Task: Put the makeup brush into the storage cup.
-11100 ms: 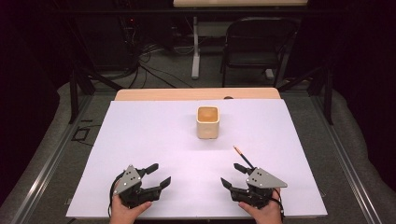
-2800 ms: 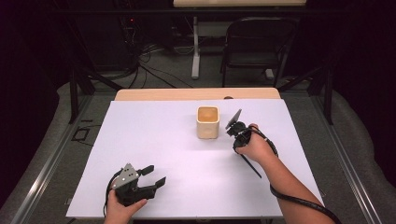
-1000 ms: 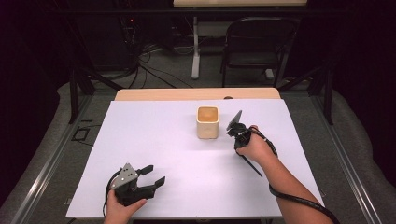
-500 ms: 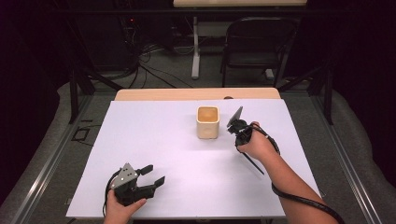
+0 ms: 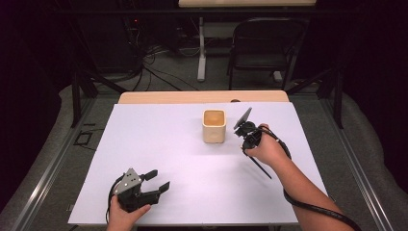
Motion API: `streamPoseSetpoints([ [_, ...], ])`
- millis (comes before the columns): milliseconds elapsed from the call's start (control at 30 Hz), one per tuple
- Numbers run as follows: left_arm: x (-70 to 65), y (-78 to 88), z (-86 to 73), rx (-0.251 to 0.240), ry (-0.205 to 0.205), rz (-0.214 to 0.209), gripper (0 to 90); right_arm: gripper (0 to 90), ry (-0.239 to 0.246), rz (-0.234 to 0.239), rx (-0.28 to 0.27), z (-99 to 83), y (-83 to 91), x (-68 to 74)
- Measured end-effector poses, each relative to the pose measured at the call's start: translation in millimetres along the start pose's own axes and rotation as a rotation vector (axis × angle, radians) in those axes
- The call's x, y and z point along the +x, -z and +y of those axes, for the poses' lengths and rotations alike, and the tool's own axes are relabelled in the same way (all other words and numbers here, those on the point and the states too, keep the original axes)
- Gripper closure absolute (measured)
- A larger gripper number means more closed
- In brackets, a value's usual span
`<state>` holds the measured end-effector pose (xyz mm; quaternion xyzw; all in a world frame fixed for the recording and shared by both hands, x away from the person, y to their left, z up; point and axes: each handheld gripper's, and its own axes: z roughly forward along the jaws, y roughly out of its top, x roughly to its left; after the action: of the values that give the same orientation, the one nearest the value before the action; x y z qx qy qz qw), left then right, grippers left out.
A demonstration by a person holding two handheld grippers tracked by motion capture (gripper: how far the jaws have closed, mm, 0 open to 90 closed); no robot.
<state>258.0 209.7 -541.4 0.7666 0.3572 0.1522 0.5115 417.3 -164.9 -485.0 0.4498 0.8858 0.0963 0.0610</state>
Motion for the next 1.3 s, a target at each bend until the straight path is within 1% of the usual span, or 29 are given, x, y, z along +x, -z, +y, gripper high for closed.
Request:
streamPoseSetpoints([
  [33, 0.0, 0.0, 0.0, 0.000, 0.000, 0.000, 32.9, 84.0, -0.001, 0.002, 0.003, -0.5, 2.1, 1.1],
  [67, -0.1, 0.0, 0.0, 0.000, 0.000, 0.000, 32.9, 84.0, 0.011, 0.004, -0.012, -1.2, 2.6, 1.3],
  [100, -0.1, -0.1, 0.0, 0.001, -0.001, -0.001, 32.9, 84.0, 0.019, 0.008, -0.005, -1.5, 4.4, 1.6],
  [133, -0.1, -0.1, 0.0, 0.001, -0.001, -0.001, 32.9, 84.0, 0.013, 0.011, -0.022, -2.9, 4.2, 2.6],
  [167, -0.2, -0.2, 0.0, 0.001, -0.002, -0.001, 32.9, 84.0, -0.001, 0.015, -0.004, -3.3, 6.5, 4.3],
  [200, -0.3, -0.3, -0.1, 0.001, -0.001, -0.002, 32.9, 84.0, 0.014, 0.016, -0.029, -4.3, 5.7, 3.8],
  [233, -0.4, -0.4, -0.1, 0.001, -0.001, -0.002, 32.9, 84.0, 0.021, 0.020, -0.025, -4.6, 7.0, 4.0],
  [300, -0.5, -0.5, -0.1, 0.001, -0.001, -0.002, 32.9, 84.0, 0.019, 0.025, -0.027, -5.9, 9.0, 4.9],
  [333, -0.4, -0.5, -0.1, 0.001, -0.001, -0.002, 32.9, 84.0, 0.022, 0.031, -0.052, -7.1, 8.3, 5.1],
  [367, -0.3, -0.6, -0.1, 0.001, -0.001, -0.001, 32.9, 84.0, 0.024, 0.034, -0.043, -7.6, 10.1, 5.4],
  [400, -0.3, -0.6, -0.2, 0.001, 0.000, -0.001, 32.9, 84.0, 0.019, 0.037, -0.062, -8.7, 10.1, 6.0],
  [433, -0.3, -0.7, -0.2, 0.002, -0.001, -0.001, 32.9, 84.0, 0.028, 0.037, -0.034, -8.7, 13.2, 5.7],
  [467, -0.3, -0.7, -0.2, 0.002, -0.001, -0.001, 32.9, 84.0, 0.029, 0.042, -0.042, -9.6, 14.1, 5.6],
  [500, -0.3, -0.8, -0.2, 0.002, -0.001, -0.001, 32.9, 84.0, 0.006, 0.051, -0.067, -11.2, 13.8, 7.1],
  [533, -0.4, -0.9, -0.3, 0.002, 0.000, -0.001, 32.9, 84.0, 0.023, 0.053, -0.069, -11.5, 15.2, 5.8],
  [567, -0.6, -1.1, -0.3, 0.000, 0.000, -0.002, 32.9, 84.0, 0.018, 0.055, -0.072, -12.1, 16.3, 6.2],
  [600, -0.6, -1.1, -0.3, 0.000, 0.000, -0.002, 32.9, 84.0, 0.019, 0.063, -0.095, -13.1, 16.0, 5.6],
  [633, -1.0, -1.5, -0.4, -0.002, 0.003, -0.003, 32.9, 84.0, 0.021, 0.065, -0.097, -13.6, 16.9, 5.1],
  [667, -1.2, -1.6, -0.4, -0.002, 0.003, -0.004, 33.0, 84.0, 0.010, 0.073, -0.130, -14.4, 15.7, 5.7],
  [700, -1.3, -1.7, -0.4, -0.002, 0.003, -0.004, 33.0, 84.0, 0.012, 0.075, -0.113, -14.3, 18.1, 5.3],
  [733, -1.5, -1.7, -0.3, -0.002, 0.002, -0.004, 33.0, 84.0, 0.014, 0.077, -0.115, -14.6, 19.2, 5.2],
  [833, -1.3, -1.7, -0.5, 0.000, 0.001, -0.005, 33.0, 84.0, 0.008, 0.090, -0.152, -16.2, 21.4, 6.5],
  [867, -1.2, -1.7, -0.5, -0.001, 0.002, -0.004, 33.0, 84.0, 0.022, 0.089, -0.146, -16.4, 23.3, 6.3],
  [900, -1.1, -1.7, -0.5, -0.001, 0.004, -0.005, 33.0, 84.1, 0.011, 0.094, -0.161, -17.1, 24.2, 7.7],
  [933, -1.1, -1.7, -0.5, -0.002, 0.004, -0.004, 33.0, 84.0, 0.022, 0.095, -0.176, -17.7, 24.7, 7.9],
  [1067, -1.3, -1.8, -0.5, -0.001, 0.003, -0.004, 33.0, 84.0, 0.020, 0.107, -0.207, -20.8, 28.7, 11.6],
  [1100, -1.4, -1.9, -0.6, 0.001, 0.003, -0.004, 33.0, 84.0, 0.018, 0.110, -0.238, -21.6, 27.8, 12.7],
  [1133, -1.6, -2.1, -0.5, 0.001, 0.003, -0.003, 33.0, 84.0, 0.022, 0.108, -0.226, -22.2, 30.2, 13.0],
  [1300, -2.0, -2.2, -0.4, 0.003, -0.003, -0.003, 33.0, 84.0, 0.031, 0.120, -0.266, -25.2, 33.4, 16.5],
])
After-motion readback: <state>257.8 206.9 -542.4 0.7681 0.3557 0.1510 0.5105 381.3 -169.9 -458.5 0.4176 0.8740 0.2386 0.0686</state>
